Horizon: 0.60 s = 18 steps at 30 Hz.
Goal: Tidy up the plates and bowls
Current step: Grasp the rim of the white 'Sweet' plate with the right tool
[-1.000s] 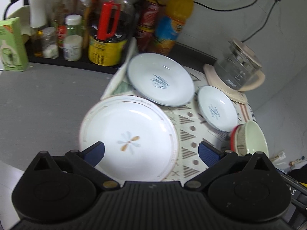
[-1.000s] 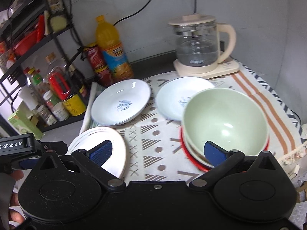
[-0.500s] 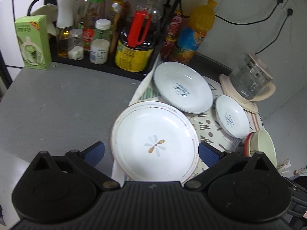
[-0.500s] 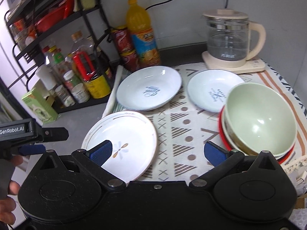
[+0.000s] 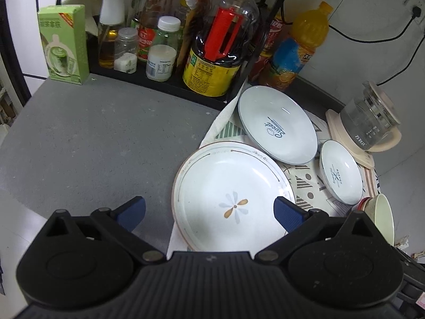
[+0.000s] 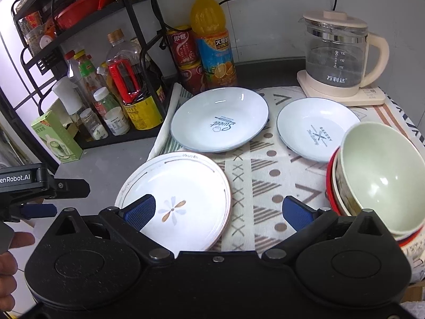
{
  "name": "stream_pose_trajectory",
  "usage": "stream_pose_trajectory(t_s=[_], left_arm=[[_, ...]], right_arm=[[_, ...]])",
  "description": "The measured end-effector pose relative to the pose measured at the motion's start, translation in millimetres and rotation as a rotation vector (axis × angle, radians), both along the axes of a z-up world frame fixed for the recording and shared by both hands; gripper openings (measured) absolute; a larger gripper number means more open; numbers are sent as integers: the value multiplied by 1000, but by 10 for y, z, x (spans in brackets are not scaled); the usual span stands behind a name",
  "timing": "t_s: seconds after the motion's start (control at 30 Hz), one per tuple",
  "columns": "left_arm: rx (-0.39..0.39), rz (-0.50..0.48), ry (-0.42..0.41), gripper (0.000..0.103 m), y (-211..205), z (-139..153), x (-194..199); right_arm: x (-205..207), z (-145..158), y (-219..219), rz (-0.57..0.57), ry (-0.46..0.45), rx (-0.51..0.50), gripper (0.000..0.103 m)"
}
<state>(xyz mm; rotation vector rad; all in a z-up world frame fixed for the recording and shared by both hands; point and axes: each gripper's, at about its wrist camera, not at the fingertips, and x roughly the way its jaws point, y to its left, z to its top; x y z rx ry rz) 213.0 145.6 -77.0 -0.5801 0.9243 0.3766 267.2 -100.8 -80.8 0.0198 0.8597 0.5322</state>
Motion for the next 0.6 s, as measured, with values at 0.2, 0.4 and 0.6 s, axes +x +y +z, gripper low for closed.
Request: stream_pose_trajectory(t_s=[0.2, 0.4, 0.6], left_arm=[[-14, 2, -16, 100, 50, -98, 262], [-41, 9, -36, 93, 86, -216, 585], [-90, 17, -55, 65, 116, -345, 902]], right_arm=[[268, -132, 66, -24, 34, 9, 100], [547, -267, 74, -80, 63, 21, 97], [847, -343, 98, -112, 81, 60, 81]])
